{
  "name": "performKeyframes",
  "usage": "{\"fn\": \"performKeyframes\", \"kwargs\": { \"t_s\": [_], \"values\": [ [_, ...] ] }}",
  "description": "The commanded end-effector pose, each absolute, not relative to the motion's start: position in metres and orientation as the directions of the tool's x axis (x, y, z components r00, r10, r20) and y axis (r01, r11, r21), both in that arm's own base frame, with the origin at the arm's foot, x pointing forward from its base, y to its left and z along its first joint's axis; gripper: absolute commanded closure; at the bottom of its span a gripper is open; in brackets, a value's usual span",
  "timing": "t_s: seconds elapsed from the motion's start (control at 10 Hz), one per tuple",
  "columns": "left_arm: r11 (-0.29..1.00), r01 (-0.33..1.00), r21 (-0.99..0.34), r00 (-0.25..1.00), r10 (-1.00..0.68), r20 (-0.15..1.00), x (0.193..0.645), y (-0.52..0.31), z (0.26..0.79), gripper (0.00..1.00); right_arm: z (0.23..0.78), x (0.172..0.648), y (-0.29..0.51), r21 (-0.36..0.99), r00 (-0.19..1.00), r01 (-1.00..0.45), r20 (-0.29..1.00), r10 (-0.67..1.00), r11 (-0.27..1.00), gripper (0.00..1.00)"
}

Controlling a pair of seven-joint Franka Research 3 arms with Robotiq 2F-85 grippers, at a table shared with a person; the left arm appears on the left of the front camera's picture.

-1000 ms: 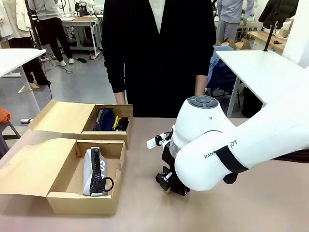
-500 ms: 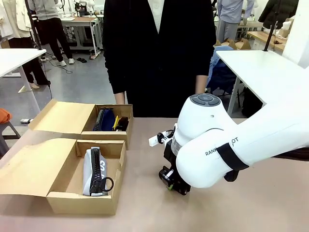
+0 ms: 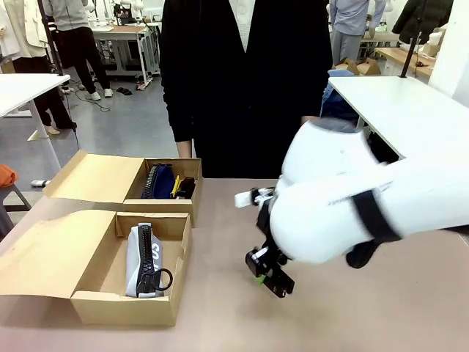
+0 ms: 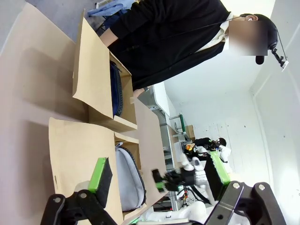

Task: Place items inside the box.
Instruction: Pick up a Pencil pouch or Stapler and place it inside the Mailer Box closest to the robot.

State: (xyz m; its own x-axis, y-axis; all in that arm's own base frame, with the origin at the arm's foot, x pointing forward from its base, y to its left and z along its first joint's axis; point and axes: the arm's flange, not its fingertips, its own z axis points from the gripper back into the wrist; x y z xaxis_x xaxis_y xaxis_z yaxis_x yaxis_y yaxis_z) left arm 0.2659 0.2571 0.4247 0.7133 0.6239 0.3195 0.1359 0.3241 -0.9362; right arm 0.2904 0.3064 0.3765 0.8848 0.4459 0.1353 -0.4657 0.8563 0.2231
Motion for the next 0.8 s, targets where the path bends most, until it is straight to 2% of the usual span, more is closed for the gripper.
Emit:
{"fn": "performKeyframes", "kwargs": {
  "t_s": [0.0, 0.2, 0.3, 0.4, 0.5, 0.6, 0.7],
  "values": [
    [0.32, 0.164, -0.933, 0.702, 0.627, 0.338, 0.266, 0.256, 0.425, 0.0, 0.452, 0.203, 0.245, 0.401, 0.99, -0.103, 0.133, 0.054, 0.91, 0.69],
    [0.32, 0.164, -0.933, 0.702, 0.627, 0.338, 0.266, 0.256, 0.425, 0.0, 0.444, 0.184, 0.251, 0.427, 0.992, 0.012, 0.111, -0.065, 0.904, 0.69],
    [0.32, 0.164, -0.933, 0.702, 0.627, 0.338, 0.266, 0.256, 0.425, 0.0, 0.445, 0.232, 0.278, 0.401, 0.98, -0.198, 0.069, 0.186, 0.894, 0.69],
    [0.32, 0.164, -0.933, 0.702, 0.627, 0.338, 0.266, 0.256, 0.425, 0.0, 0.445, 0.232, 0.278, 0.401, 0.98, -0.198, 0.069, 0.186, 0.894, 0.69],
    [0.32, 0.164, -0.933, 0.702, 0.627, 0.338, 0.266, 0.256, 0.425, 0.0, 0.477, 0.211, 0.276, 0.435, 0.996, -0.081, 0.073, 0.055, 0.897, 0.58],
    [0.32, 0.164, -0.933, 0.702, 0.627, 0.338, 0.266, 0.256, 0.425, 0.0, 0.477, 0.224, 0.307, 0.48, 0.993, -0.053, 0.119, -0.004, 0.876, 0.58],
    [0.32, 0.164, -0.933, 0.702, 0.627, 0.338, 0.266, 0.256, 0.425, 0.0, 0.483, 0.239, 0.347, 0.546, 0.969, 0.012, 0.2, -0.145, 0.838, 0.58]
  ]
}}
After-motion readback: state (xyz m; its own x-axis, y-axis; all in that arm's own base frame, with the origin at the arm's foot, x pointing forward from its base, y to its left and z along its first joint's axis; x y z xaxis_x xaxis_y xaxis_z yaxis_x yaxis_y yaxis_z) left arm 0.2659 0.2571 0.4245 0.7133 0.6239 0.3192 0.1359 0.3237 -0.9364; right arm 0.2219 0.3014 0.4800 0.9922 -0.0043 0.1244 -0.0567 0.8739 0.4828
